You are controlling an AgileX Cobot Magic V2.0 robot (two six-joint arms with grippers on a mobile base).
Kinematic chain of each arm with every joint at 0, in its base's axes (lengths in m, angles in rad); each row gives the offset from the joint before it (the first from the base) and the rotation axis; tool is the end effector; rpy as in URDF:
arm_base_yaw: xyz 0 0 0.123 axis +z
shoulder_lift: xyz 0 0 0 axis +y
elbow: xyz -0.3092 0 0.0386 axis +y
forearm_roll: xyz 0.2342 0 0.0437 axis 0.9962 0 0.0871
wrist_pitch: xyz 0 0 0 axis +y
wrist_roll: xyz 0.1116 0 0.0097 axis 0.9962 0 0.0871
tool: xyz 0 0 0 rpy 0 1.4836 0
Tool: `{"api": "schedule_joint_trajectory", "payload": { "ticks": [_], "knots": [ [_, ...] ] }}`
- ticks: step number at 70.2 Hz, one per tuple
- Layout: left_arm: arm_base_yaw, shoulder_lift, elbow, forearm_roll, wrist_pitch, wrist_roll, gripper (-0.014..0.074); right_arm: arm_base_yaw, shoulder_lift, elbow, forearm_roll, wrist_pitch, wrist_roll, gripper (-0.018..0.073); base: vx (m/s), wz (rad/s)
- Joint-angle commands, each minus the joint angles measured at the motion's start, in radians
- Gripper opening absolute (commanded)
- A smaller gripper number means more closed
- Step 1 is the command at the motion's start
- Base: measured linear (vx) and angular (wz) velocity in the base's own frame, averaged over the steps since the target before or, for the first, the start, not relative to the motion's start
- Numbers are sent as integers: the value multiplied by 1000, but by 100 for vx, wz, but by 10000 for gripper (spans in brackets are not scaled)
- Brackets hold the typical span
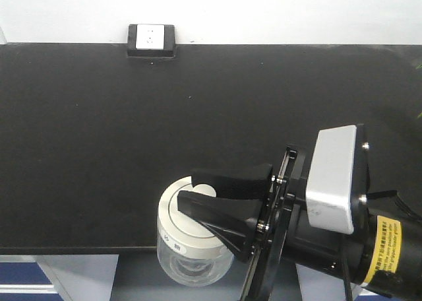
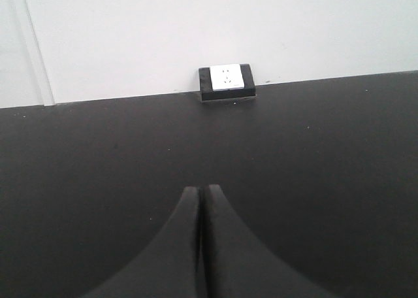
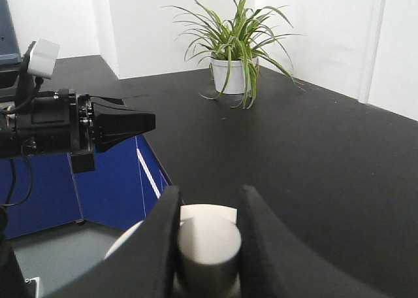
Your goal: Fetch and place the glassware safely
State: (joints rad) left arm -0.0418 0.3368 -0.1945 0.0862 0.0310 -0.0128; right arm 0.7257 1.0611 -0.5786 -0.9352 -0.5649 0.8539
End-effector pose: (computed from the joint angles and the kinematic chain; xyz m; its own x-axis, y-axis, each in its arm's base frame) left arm 0.0705 -0.0026 0.2620 -0.0827 0.0768 -0.9936 0.0453 0.9963 0.0733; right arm 0.1263 0.1765 0.3382 -0.0274 -0.0231 -0.9994 -0.9209 0.3894 0.0163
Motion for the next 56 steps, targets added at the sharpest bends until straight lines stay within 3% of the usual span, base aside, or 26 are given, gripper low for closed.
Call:
{"api": "schedule_joint_trajectory", "payload": {
  "ticks": [1,56],
  "knots": [
    [-8,8,-27,-9,-71,-6,-7,1,-21,-38,37,-76,-8,0,13,3],
    [-8,8,-27,-9,-71,-6,-7,1,-21,-38,37,-76,-8,0,9,0]
  ]
}}
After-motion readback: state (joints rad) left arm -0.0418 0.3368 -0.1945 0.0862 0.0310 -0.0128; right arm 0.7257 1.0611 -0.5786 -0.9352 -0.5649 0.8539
